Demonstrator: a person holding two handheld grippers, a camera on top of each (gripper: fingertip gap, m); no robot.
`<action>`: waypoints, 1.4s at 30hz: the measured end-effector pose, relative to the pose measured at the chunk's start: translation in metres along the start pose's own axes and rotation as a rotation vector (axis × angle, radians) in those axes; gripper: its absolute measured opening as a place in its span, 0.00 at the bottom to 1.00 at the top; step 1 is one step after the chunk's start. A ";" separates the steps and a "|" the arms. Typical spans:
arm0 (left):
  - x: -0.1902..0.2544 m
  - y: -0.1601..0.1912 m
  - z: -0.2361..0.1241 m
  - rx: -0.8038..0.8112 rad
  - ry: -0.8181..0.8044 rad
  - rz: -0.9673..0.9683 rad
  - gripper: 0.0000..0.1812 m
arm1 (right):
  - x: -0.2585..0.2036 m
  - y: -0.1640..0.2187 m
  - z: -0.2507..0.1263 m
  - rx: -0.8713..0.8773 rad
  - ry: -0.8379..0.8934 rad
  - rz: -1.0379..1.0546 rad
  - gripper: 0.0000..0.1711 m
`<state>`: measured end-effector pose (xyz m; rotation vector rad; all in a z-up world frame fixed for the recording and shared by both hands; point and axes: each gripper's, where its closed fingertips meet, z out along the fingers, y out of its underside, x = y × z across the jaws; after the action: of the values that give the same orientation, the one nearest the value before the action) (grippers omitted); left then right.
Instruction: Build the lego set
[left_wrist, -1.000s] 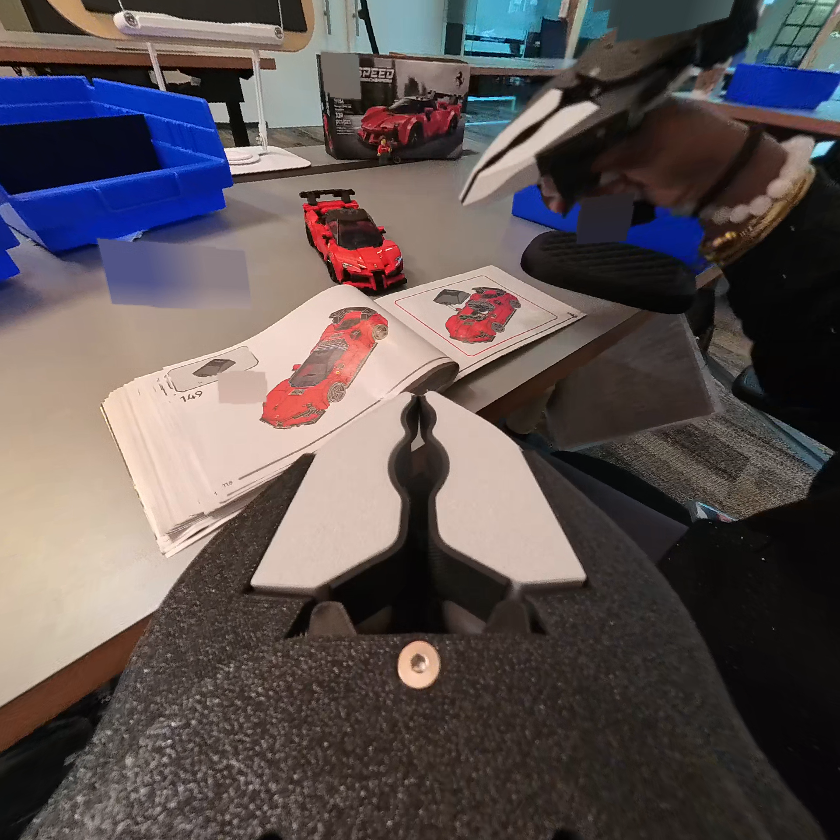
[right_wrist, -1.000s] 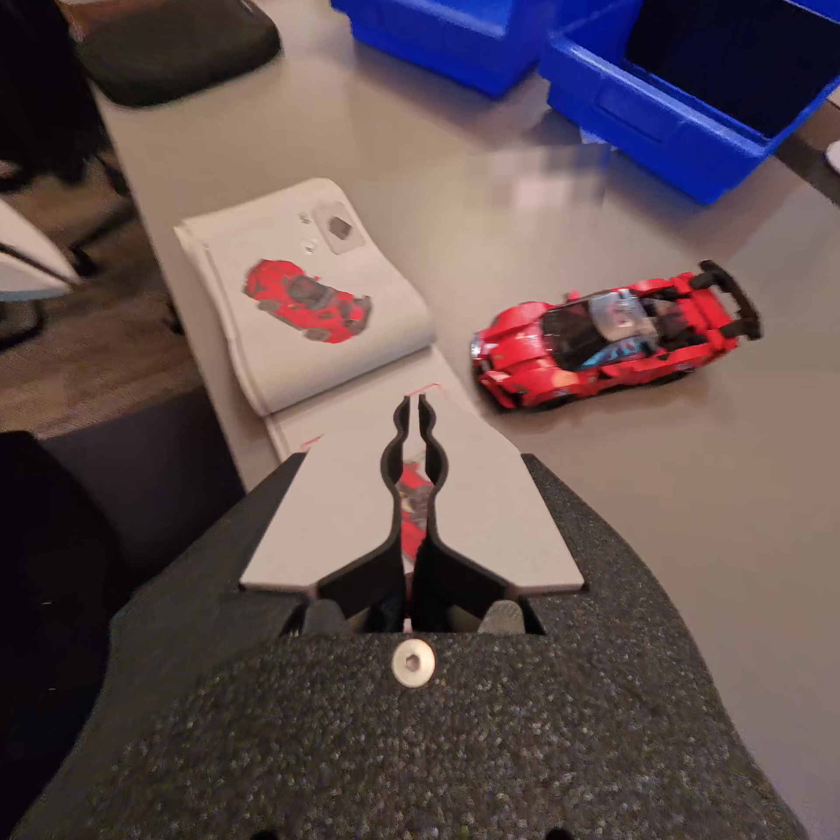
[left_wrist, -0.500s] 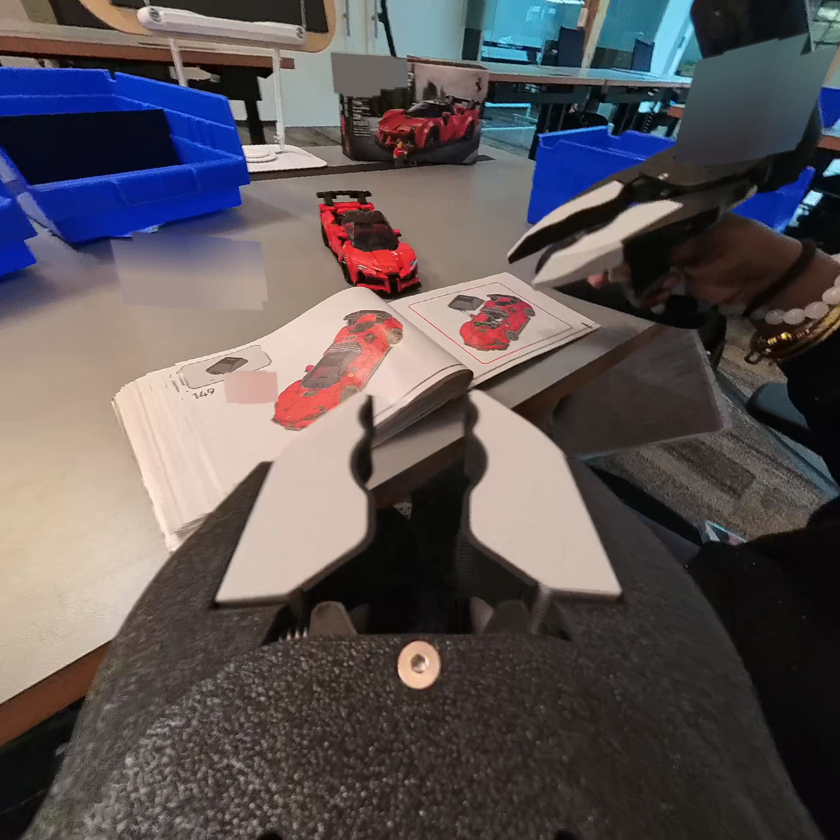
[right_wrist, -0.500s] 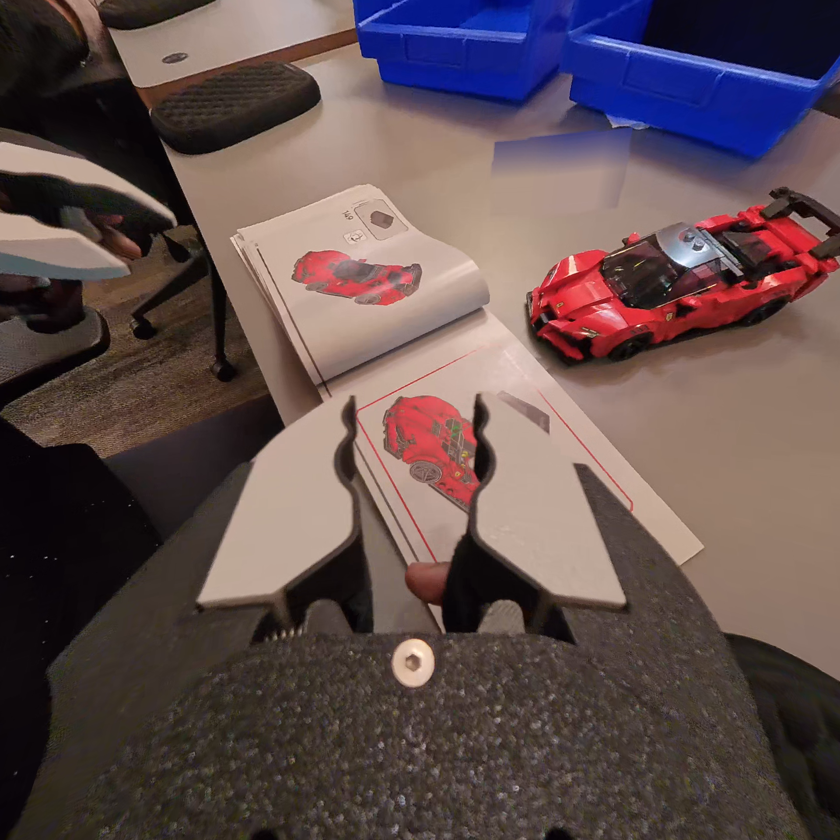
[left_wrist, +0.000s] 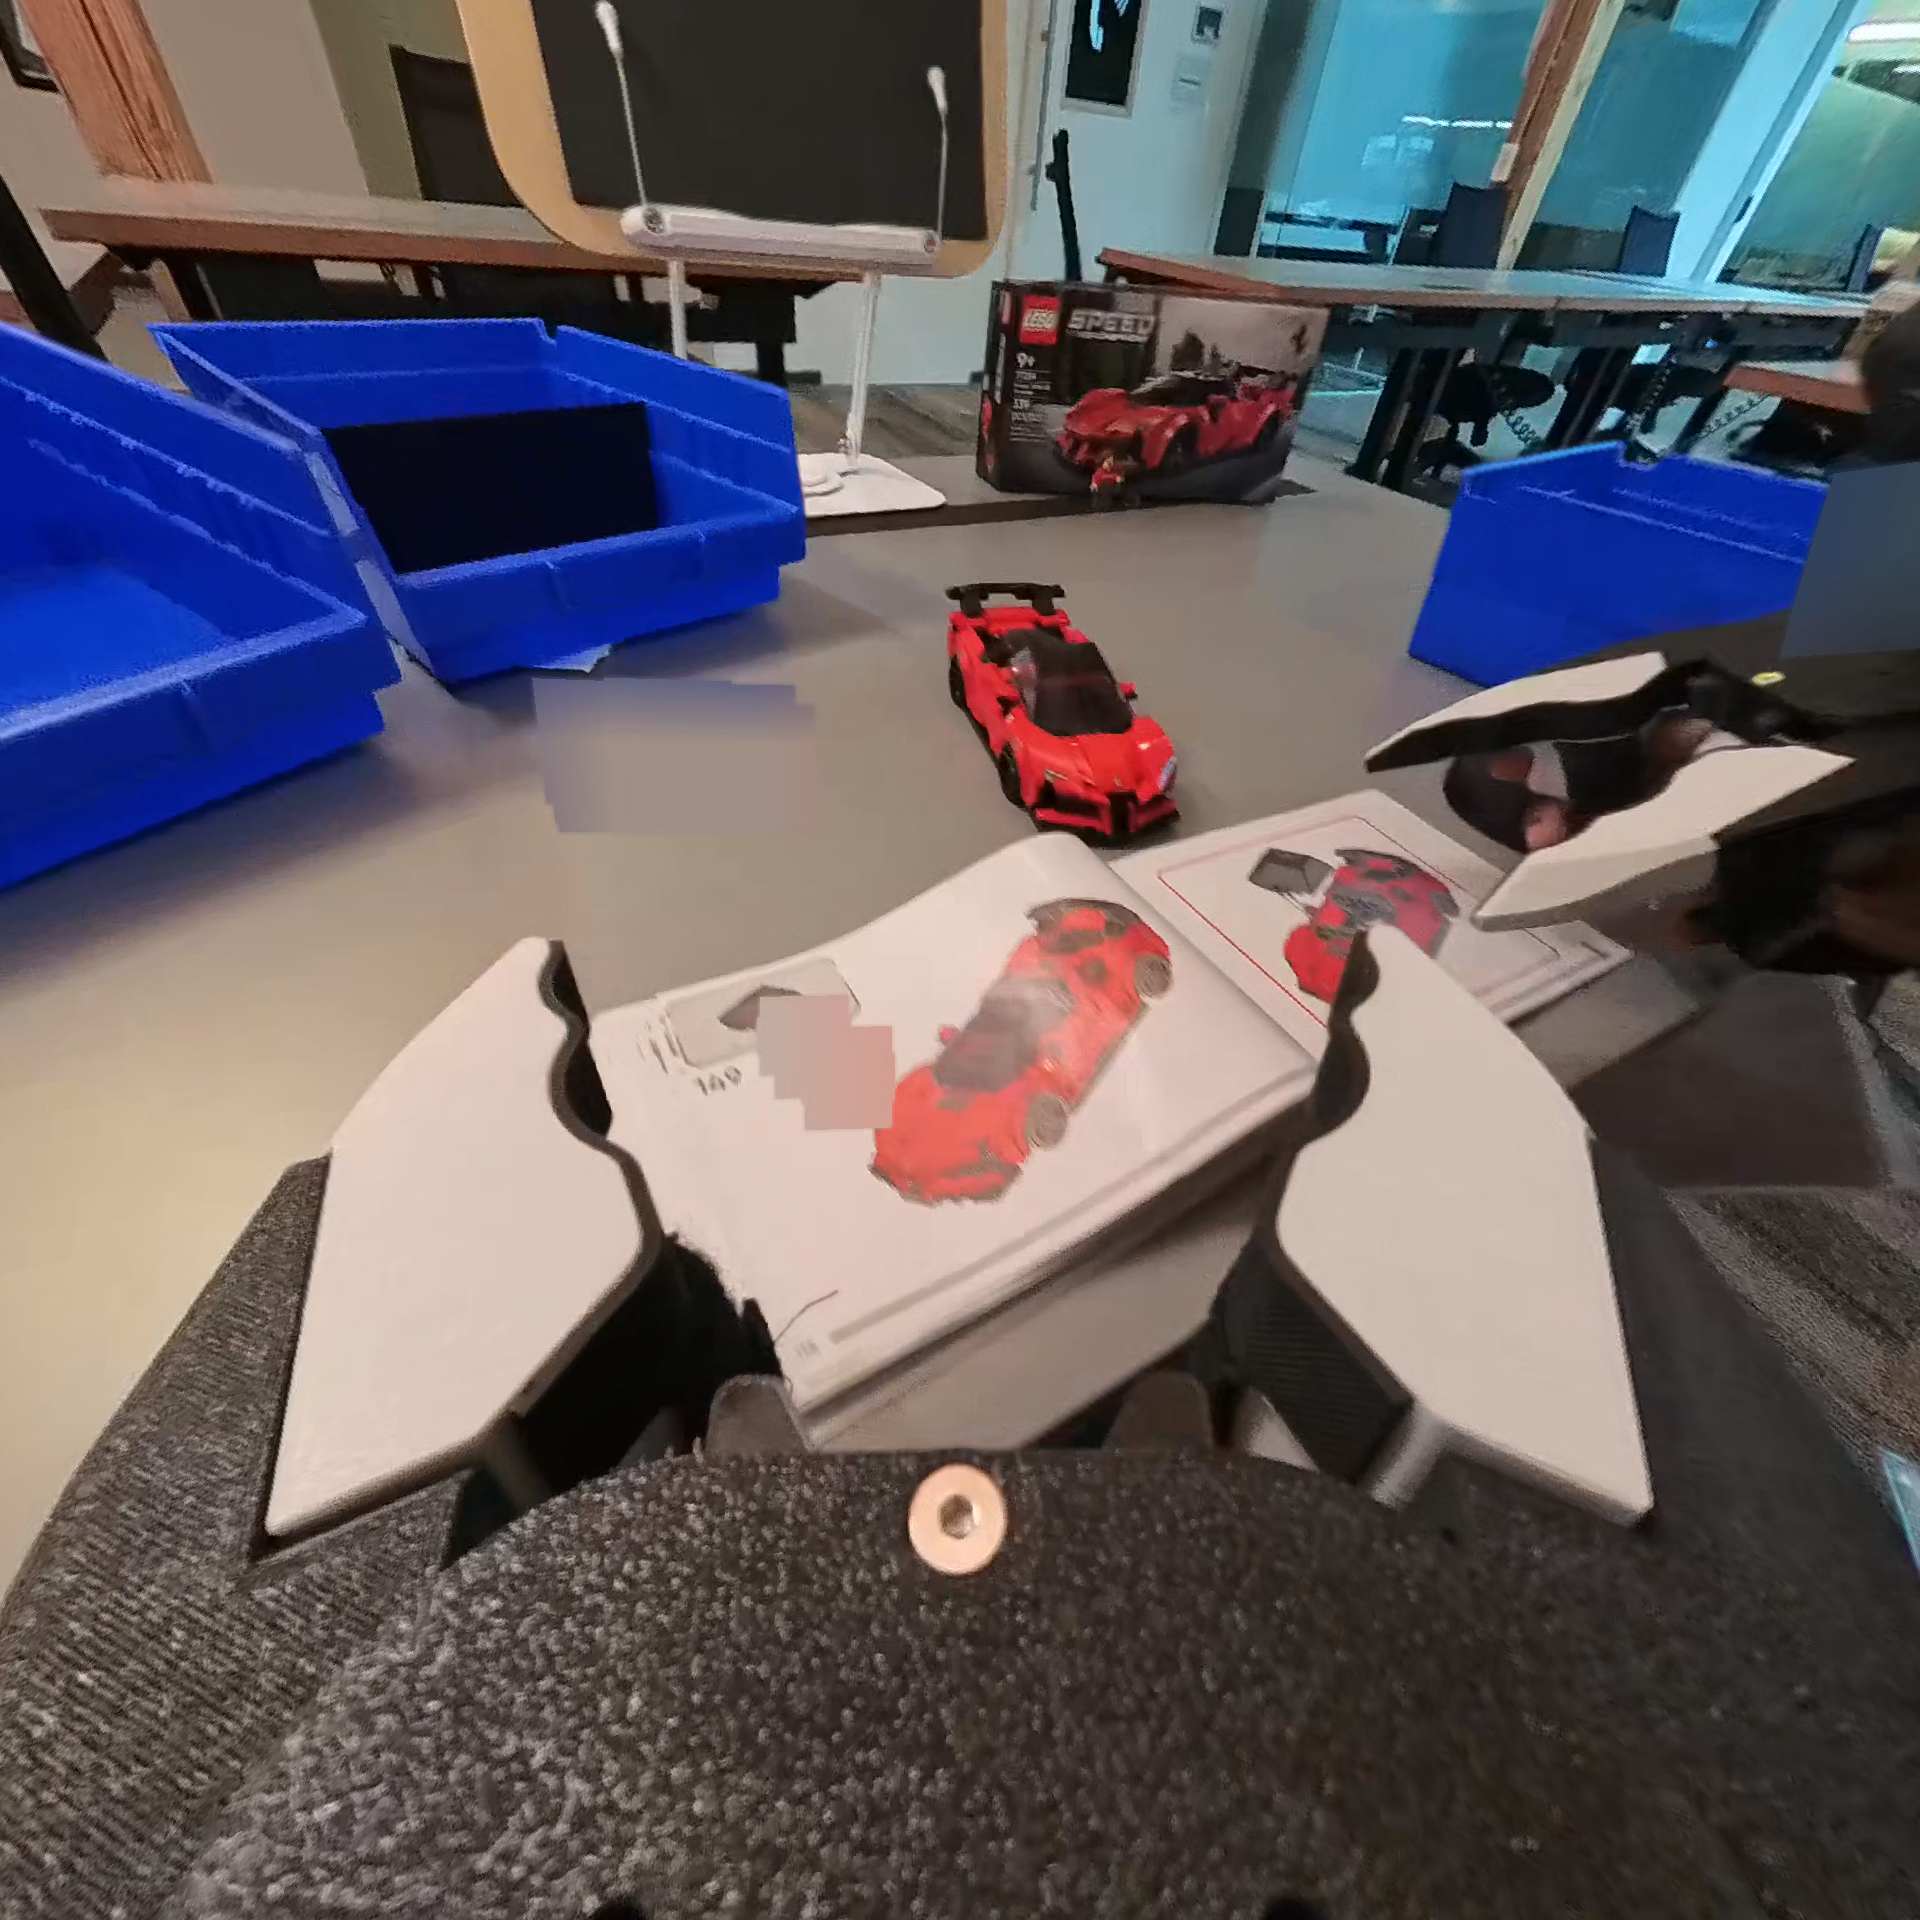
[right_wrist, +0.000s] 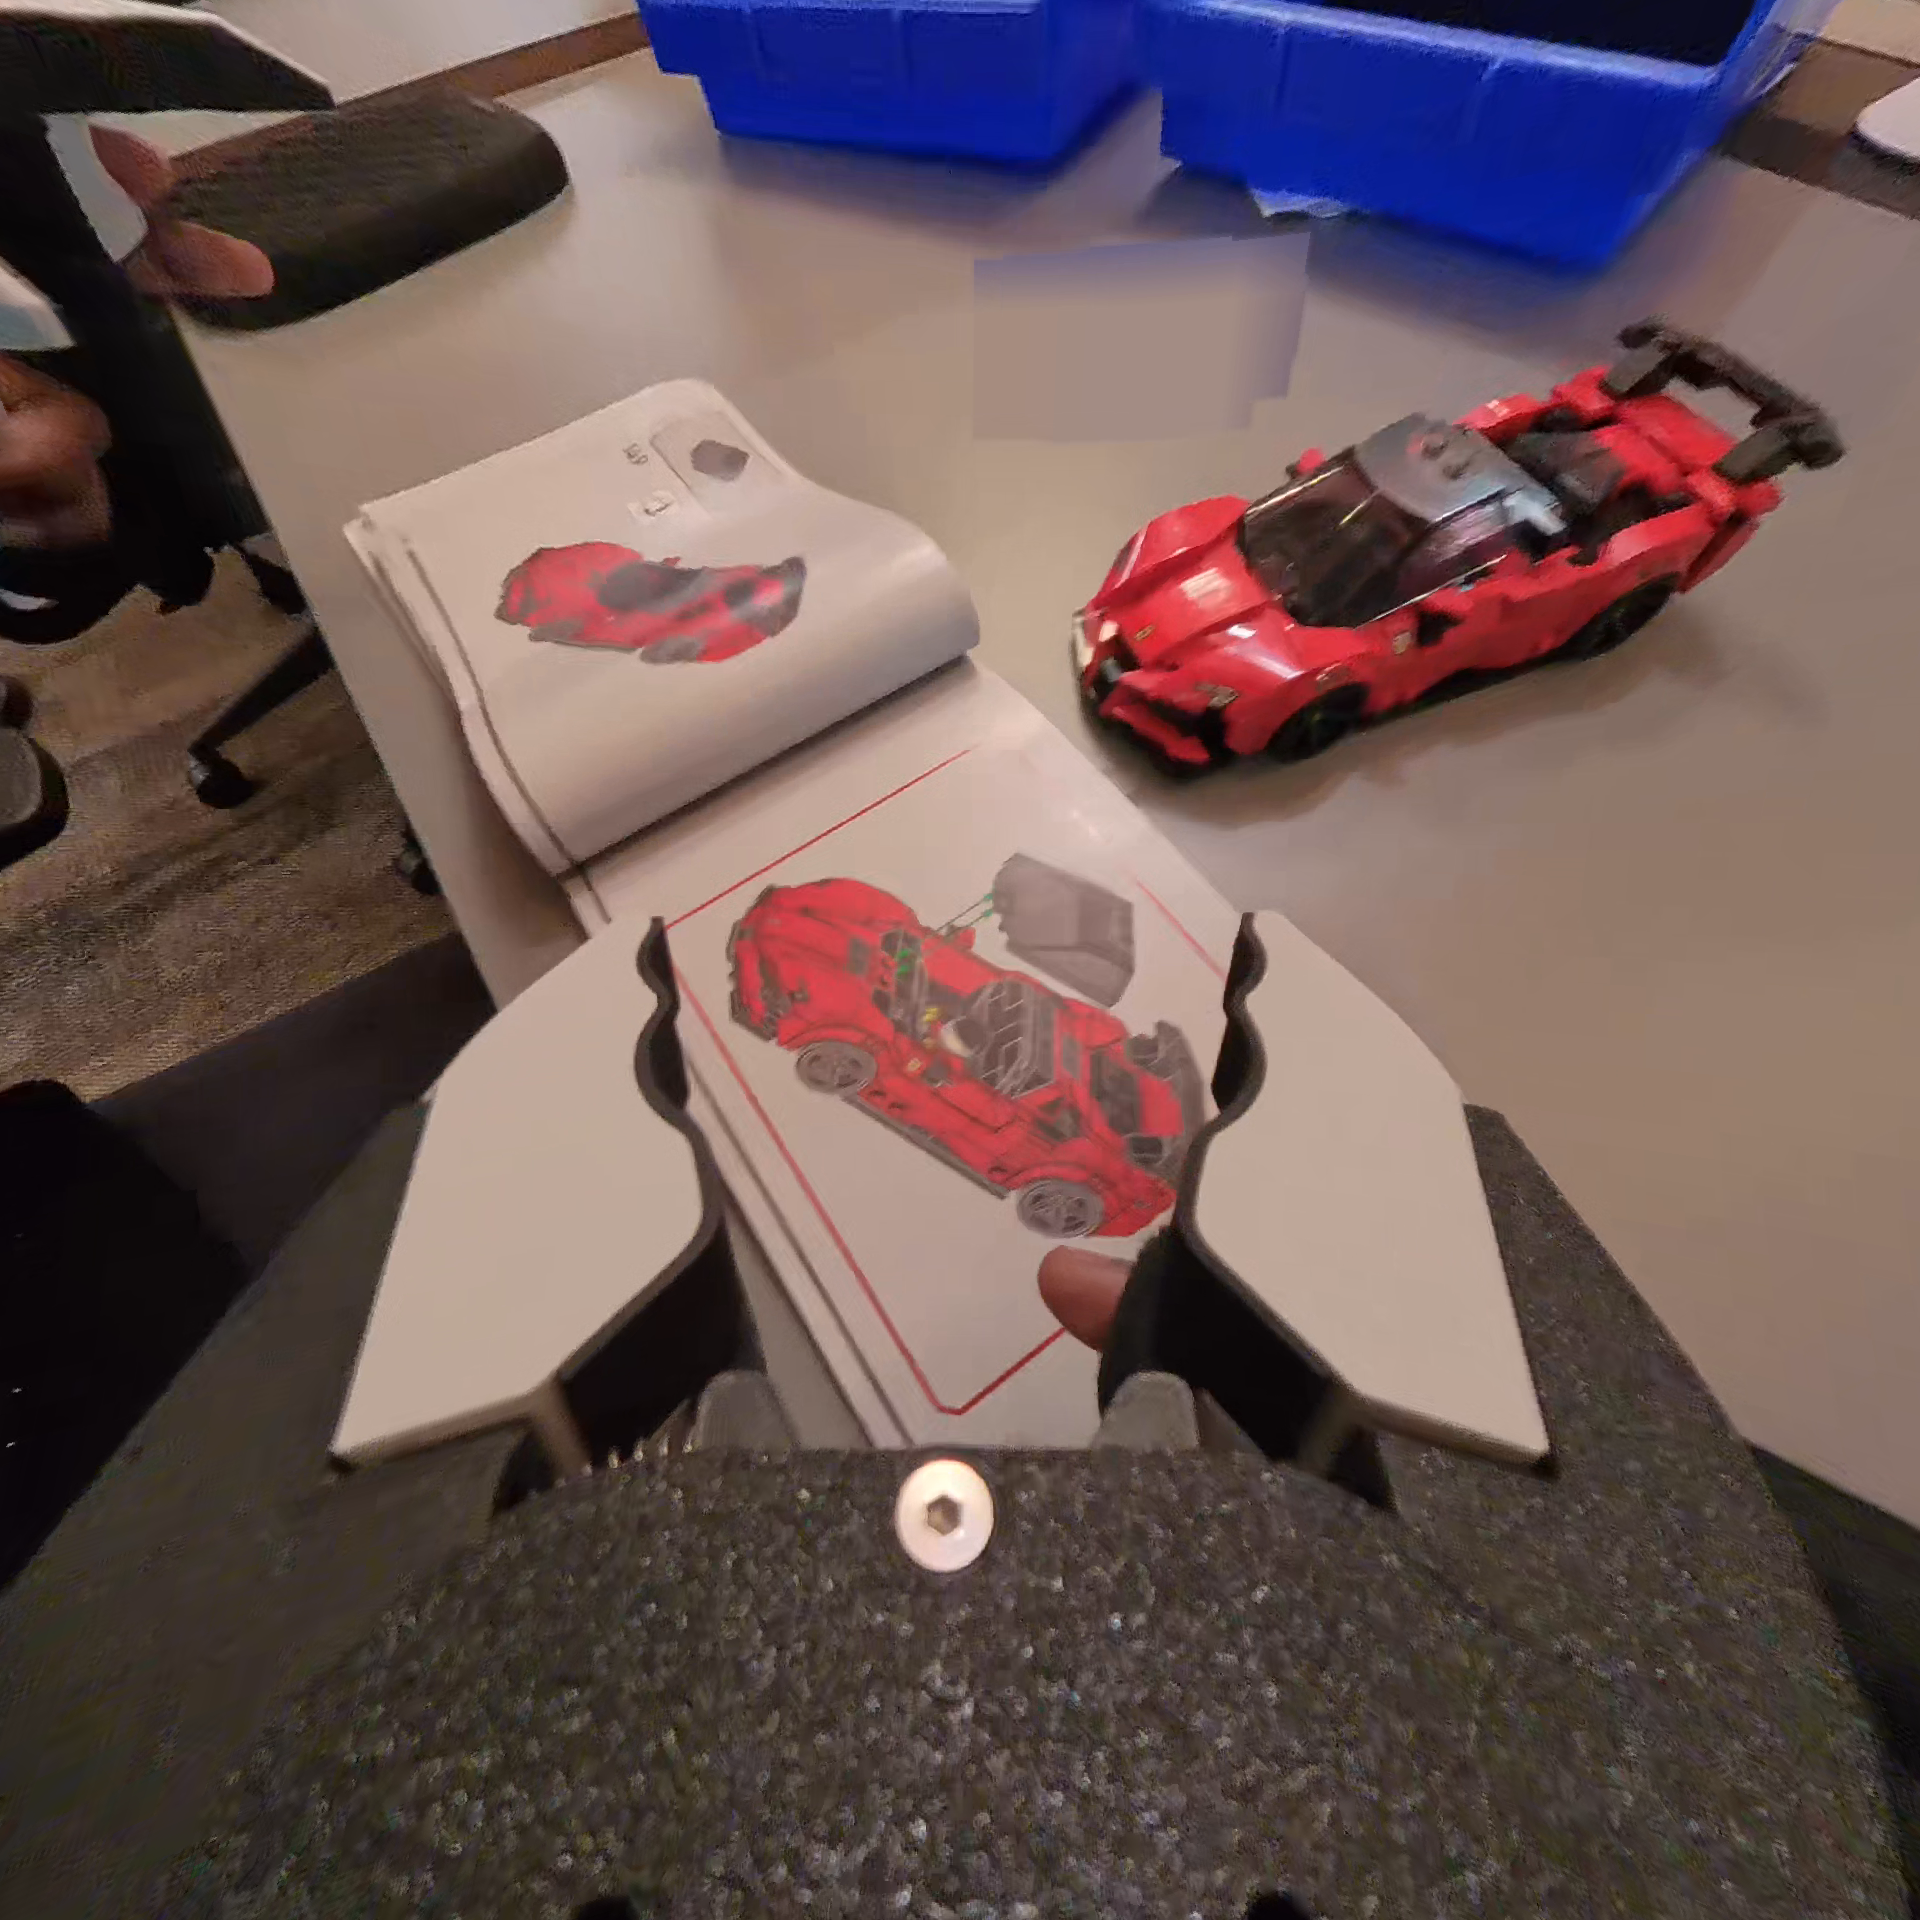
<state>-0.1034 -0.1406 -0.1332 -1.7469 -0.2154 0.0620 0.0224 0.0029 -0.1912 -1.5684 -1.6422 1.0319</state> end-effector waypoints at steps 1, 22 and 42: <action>-0.005 -0.003 0.006 -0.008 -0.001 0.001 0.74 | 0.005 -0.006 0.000 0.004 0.009 0.003 0.59; 0.080 -0.001 0.025 -0.154 0.130 0.096 0.77 | 0.039 -0.048 -0.046 -0.130 0.189 -0.112 0.60; 0.164 0.009 0.016 -0.220 0.158 0.251 0.69 | 0.039 -0.044 -0.122 -0.184 0.302 -0.103 0.54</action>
<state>0.0556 -0.0976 -0.1322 -1.9800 0.1186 0.0850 0.1029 0.0564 -0.0955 -1.6456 -1.6205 0.5706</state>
